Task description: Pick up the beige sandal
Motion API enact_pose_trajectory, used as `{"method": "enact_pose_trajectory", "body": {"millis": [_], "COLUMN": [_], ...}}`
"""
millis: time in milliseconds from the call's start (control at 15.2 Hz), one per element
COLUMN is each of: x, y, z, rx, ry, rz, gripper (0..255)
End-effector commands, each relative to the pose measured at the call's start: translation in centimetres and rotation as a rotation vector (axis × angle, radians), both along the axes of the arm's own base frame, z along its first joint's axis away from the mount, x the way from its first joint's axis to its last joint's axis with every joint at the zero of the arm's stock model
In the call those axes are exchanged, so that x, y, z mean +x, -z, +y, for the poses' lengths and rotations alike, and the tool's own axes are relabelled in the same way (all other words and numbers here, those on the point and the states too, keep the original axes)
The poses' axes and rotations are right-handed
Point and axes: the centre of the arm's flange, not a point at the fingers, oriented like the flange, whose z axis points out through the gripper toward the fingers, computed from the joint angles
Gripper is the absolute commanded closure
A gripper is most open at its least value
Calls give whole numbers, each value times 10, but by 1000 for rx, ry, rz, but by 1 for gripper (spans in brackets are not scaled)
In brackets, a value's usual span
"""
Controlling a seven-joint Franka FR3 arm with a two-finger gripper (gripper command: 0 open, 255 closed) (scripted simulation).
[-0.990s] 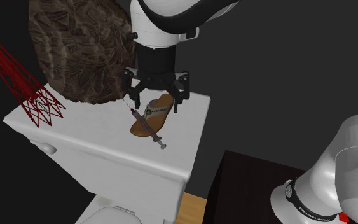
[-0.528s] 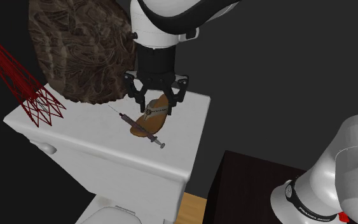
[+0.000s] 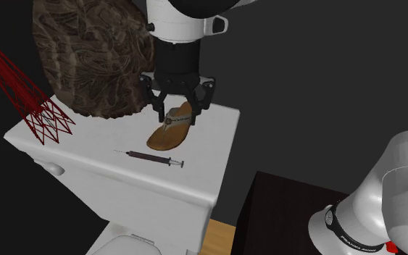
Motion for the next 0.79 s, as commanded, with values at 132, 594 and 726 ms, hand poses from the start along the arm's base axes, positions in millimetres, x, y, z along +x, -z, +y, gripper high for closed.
{"method": "enact_pose_trajectory", "body": {"millis": [132,594,726], "x": [0,0,0], "y": [-22,-59,-60], "z": [0,0,0], "rx": [0,0,0], "ry": [0,0,0], "rz": [0,0,0], "gripper": [255,255,255]}}
